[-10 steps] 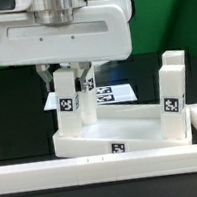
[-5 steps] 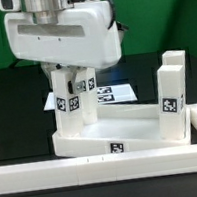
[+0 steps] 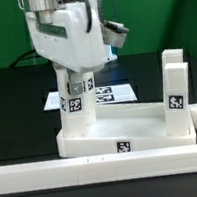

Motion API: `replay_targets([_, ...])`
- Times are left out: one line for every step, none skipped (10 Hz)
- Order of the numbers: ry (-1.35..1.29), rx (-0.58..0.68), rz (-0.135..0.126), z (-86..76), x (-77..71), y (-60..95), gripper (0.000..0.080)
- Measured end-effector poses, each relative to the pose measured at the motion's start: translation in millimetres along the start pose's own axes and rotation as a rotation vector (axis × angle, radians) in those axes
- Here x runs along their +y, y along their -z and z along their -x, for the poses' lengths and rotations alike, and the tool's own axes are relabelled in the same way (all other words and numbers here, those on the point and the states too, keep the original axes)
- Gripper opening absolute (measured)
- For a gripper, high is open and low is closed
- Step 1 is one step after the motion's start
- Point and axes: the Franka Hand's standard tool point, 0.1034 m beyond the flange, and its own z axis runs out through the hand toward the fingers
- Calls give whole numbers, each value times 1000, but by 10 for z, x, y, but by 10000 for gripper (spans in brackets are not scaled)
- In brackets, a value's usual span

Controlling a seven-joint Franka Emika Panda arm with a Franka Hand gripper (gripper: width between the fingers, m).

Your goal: Assemble desk

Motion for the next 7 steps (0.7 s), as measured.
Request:
replay_targets([-52,1,-1,-2,-1,1,291])
replay_targets([-81,1,-1,-3,-2,1,291])
replay_targets([-134,1,-3,-4,-4,1,291])
replay_targets([-185,1,-4,-5,-6,0,291])
replay_targets([-281,-2,-8,-12,-8,2,290])
replay_targets([-294,-1,-8,-13,-9,2,291])
replay_targets([-367,-3,-11,-17,-10,2,291])
